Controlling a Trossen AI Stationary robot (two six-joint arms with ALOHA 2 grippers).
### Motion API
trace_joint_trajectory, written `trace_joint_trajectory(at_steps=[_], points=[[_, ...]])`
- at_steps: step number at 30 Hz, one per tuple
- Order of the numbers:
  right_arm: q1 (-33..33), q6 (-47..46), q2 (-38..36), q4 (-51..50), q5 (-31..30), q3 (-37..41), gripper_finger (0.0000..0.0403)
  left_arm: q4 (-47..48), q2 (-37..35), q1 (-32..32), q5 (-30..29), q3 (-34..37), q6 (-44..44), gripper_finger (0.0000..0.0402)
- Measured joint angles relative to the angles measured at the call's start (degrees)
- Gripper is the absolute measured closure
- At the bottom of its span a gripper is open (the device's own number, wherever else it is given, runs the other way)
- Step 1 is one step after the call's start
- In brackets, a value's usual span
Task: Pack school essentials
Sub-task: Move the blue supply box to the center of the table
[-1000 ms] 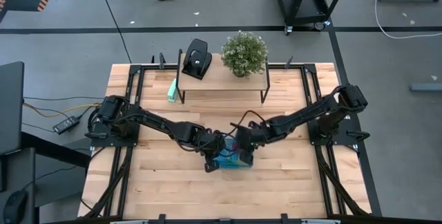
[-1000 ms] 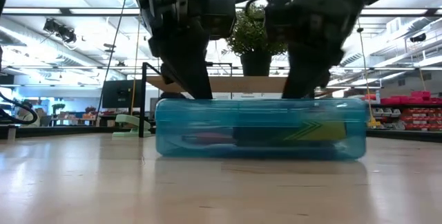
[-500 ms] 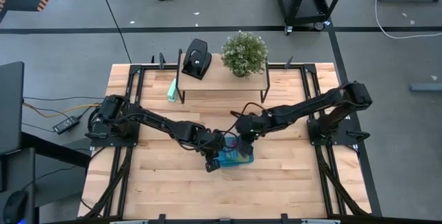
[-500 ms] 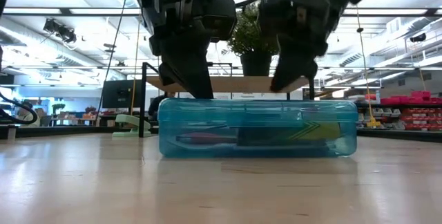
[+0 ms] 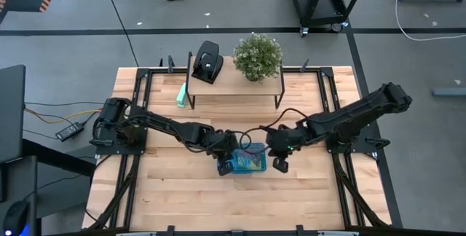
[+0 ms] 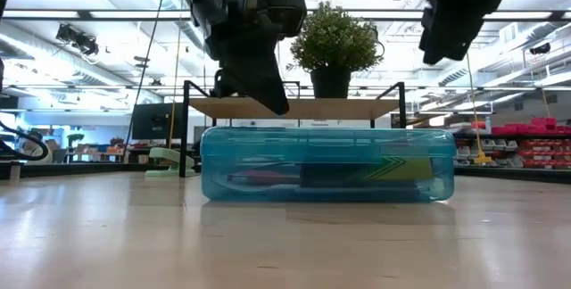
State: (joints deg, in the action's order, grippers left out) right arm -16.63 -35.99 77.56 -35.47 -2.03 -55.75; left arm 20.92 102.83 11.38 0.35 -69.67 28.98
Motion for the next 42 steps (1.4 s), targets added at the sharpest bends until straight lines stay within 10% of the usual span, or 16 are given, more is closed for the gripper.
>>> trace_joint_trajectory(at_steps=[42], points=[[-0.76, -4.86, -23.62, 1.97, -4.13, -0.09, 0.0378, -19.02, 5.72, -0.33, -0.73, -0.20, -2.22, 0.0383]])
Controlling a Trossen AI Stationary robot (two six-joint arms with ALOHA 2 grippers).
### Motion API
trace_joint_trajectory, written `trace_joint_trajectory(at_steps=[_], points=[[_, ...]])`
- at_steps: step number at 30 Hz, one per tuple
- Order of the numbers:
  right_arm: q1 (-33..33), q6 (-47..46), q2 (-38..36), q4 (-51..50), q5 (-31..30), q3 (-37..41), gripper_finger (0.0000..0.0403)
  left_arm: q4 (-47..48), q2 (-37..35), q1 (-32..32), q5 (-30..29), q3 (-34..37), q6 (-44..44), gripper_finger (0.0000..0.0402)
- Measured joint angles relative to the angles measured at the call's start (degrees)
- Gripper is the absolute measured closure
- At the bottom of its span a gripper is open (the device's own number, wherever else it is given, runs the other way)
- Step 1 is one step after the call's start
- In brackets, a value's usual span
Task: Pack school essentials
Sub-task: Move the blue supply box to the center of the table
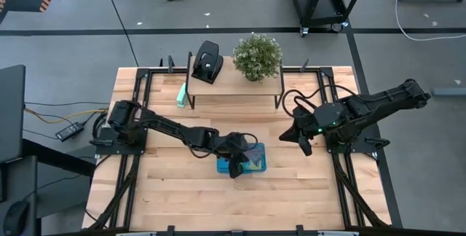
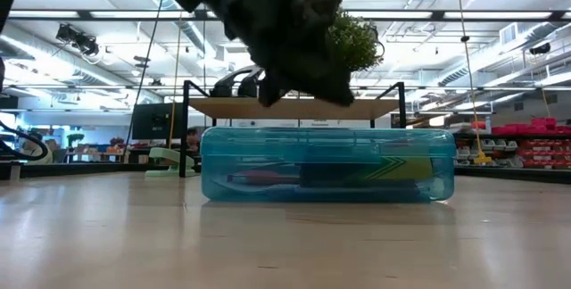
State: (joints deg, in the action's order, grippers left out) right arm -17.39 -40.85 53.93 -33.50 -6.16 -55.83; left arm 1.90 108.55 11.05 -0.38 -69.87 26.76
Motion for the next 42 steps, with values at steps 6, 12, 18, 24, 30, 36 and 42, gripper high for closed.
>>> trace_joint_trajectory(at_steps=[6, 12, 18, 24, 30, 36, 42], points=[[0.00, -1.30, 0.00, 0.01, 0.12, 0.00, 0.0378, 1.13, 2.39, -0.62, -0.01, 0.00, 0.36, 0.0394], [0.00, -4.22, 0.02, 0.00, 0.21, 0.00, 0.0378, 7.49, 2.20, -2.03, 0.37, -0.42, -2.88, 0.0390], [0.00, -4.40, 0.02, -0.02, 0.21, 0.00, 0.0378, 11.55, 2.04, -4.12, 1.65, -0.42, -5.77, 0.0387], [0.00, -5.23, 0.02, -0.02, 0.23, 0.00, 0.0378, 14.40, 2.06, -5.52, 4.75, -0.37, -10.64, 0.0396], [0.00, -5.26, 0.02, -0.04, 0.23, 0.00, 0.0378, 19.46, 0.92, -7.07, 5.18, -0.28, -15.51, 0.0384], [0.00, -5.26, 0.04, -0.02, 1.01, 0.00, 0.0378, 24.16, -1.13, -10.23, 4.95, -0.04, -20.21, 0.0397], [-0.02, -5.25, 0.04, 0.00, 2.19, -0.01, 0.0378, 29.09, -1.87, -12.95, 5.12, -0.06, -25.62, 0.0385]])
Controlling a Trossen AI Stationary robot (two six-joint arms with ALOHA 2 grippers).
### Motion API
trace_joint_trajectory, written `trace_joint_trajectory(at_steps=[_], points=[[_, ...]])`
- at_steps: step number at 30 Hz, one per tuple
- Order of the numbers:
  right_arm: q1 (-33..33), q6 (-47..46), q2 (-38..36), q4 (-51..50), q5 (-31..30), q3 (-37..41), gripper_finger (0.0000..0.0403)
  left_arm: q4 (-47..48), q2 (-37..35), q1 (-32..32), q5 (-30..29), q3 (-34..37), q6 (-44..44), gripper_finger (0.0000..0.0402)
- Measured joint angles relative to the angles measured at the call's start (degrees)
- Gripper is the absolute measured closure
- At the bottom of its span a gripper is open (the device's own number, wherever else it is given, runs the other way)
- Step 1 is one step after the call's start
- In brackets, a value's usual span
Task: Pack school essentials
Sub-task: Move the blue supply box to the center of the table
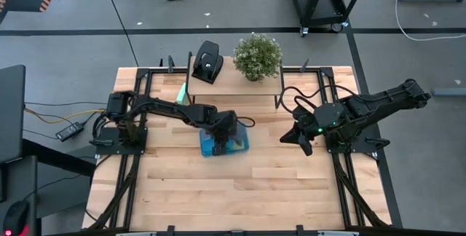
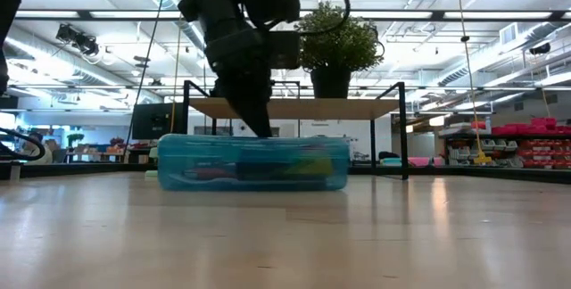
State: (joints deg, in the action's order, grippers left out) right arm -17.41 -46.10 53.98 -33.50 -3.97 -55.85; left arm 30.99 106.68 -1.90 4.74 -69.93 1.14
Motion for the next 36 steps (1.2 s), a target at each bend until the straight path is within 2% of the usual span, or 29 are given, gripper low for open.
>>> trace_joint_trajectory(at_steps=[9, 14, 18, 24, 30, 36], points=[[-0.02, 0.01, 0.00, -0.01, 0.01, 0.00, 0.0378, 1.00, -0.92, -2.22, 2.03, 0.10, -1.56, 0.0396], [-0.02, 0.02, 0.00, 0.00, 0.00, -0.01, 0.0378, 2.66, -5.83, -2.59, 1.59, 0.65, 3.56, 0.0386], [-0.02, 0.04, 0.00, -0.02, 0.00, 0.00, 0.0378, 2.52, -9.41, -1.20, 1.90, 0.19, 7.02, 0.0395], [-0.02, 0.19, 0.00, 0.00, 0.00, -0.01, 0.0378, 3.95, -9.42, 1.16, 2.44, 0.24, 7.94, 0.0389], [-0.02, 0.13, 0.00, 0.00, 0.00, -0.01, 0.0378, 12.55, -9.29, 2.93, 1.19, 0.29, 6.09, 0.0391], [-0.02, 0.04, 0.00, -0.02, -0.02, 0.00, 0.0378, 11.58, -9.60, 1.99, 0.67, 5.66, 7.03, 0.0392]])
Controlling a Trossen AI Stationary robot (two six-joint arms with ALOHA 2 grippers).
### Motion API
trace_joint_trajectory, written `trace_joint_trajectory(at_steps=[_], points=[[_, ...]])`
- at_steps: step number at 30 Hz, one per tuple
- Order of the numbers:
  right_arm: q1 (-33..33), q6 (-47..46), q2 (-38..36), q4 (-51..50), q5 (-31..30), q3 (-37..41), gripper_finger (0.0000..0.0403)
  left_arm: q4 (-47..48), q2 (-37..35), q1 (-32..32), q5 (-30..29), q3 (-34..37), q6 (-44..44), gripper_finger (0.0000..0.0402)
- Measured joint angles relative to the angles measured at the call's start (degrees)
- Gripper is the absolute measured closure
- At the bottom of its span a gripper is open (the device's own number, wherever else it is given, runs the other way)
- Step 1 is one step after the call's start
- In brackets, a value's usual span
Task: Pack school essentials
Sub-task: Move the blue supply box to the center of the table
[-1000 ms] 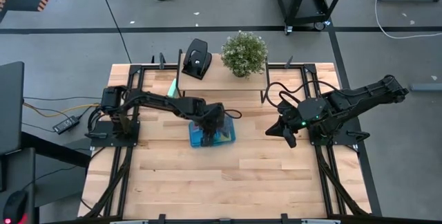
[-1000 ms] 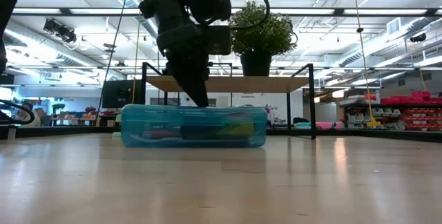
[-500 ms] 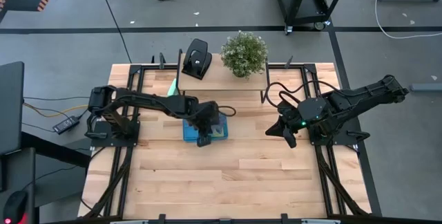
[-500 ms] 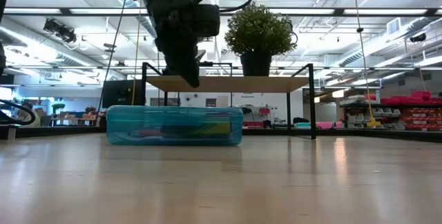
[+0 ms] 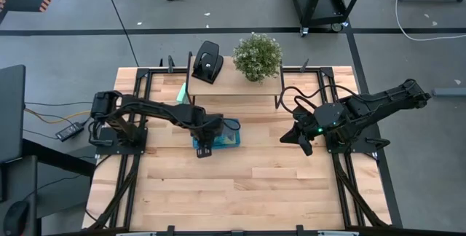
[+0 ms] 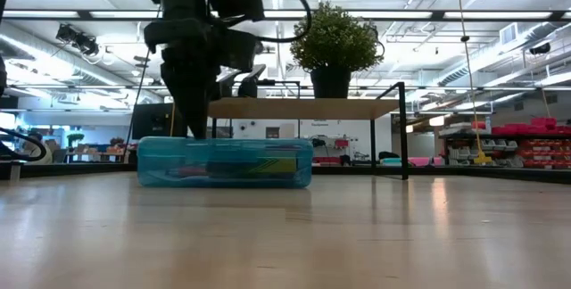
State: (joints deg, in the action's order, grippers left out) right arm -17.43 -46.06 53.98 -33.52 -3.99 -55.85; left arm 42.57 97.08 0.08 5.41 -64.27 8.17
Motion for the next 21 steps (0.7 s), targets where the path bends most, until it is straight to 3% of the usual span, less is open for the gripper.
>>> trace_joint_trajectory(at_steps=[9, 21], points=[[0.00, -0.56, 0.00, 0.00, -0.09, 0.00, 0.0378, -5.64, -0.24, -0.91, -0.33, 2.53, 1.21, 0.0397], [0.00, -0.81, 0.00, 0.00, -0.28, 0.00, 0.0378, -4.04, -0.12, -3.66, -0.80, 2.55, -3.30, 0.0397]])
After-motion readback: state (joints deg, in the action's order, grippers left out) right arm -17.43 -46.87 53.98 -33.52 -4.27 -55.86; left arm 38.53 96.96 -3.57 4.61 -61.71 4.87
